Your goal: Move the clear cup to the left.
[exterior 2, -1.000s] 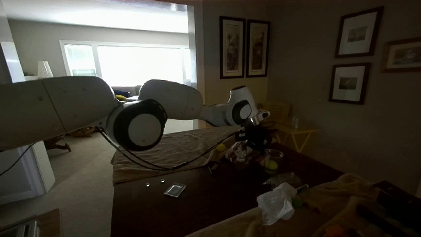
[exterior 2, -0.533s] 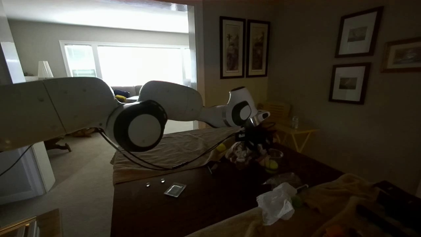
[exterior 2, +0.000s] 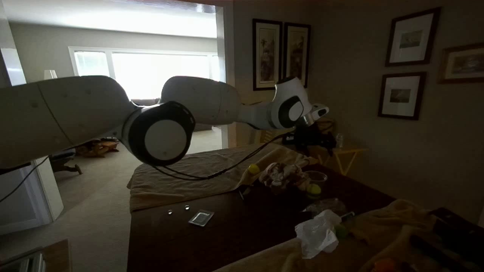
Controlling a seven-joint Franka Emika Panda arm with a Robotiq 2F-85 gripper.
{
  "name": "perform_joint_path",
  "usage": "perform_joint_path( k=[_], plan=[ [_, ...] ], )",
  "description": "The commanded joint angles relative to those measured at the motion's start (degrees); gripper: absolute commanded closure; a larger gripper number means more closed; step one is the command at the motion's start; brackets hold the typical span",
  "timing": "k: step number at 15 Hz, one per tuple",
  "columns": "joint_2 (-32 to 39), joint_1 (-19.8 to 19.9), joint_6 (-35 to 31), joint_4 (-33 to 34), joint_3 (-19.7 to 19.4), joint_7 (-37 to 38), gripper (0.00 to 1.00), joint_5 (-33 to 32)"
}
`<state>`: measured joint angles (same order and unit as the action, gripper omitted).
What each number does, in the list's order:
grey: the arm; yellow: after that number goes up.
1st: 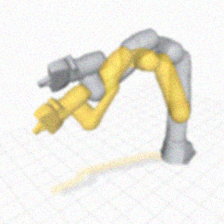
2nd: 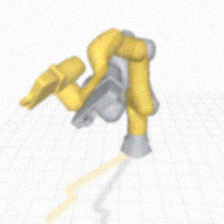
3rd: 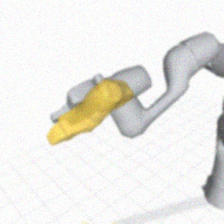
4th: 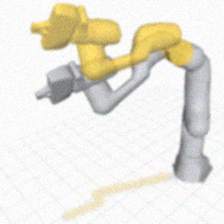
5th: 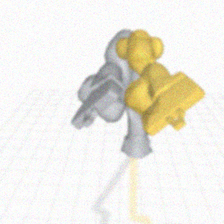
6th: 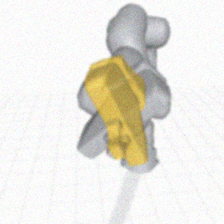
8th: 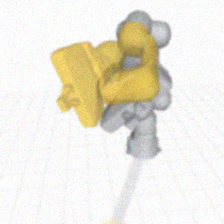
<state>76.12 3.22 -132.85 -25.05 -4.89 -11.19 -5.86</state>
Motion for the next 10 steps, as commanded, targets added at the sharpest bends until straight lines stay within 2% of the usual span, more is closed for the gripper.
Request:
perform_joint_path(
  k=[1, 4, 7, 8, 10],
  plan=[
    [-4.5, 5.1, 3.9, -1.1, 7.2, -4.0, 0.00, 6.4],
    [-7.2, 10.8, 11.3, -1.7, 11.6, -7.5, 0.00, 11.4],
    [-8.5, 15.7, 19.0, -1.3, 13.5, -9.4, 0.00, 14.5],
    [-6.9, 13.4, 15.3, -0.2, 11.2, -7.2, 0.00, 12.2],
    [-7.4, 15.6, 17.8, 0.0, 12.1, -8.4, 0.00, 13.3]
  ],
)
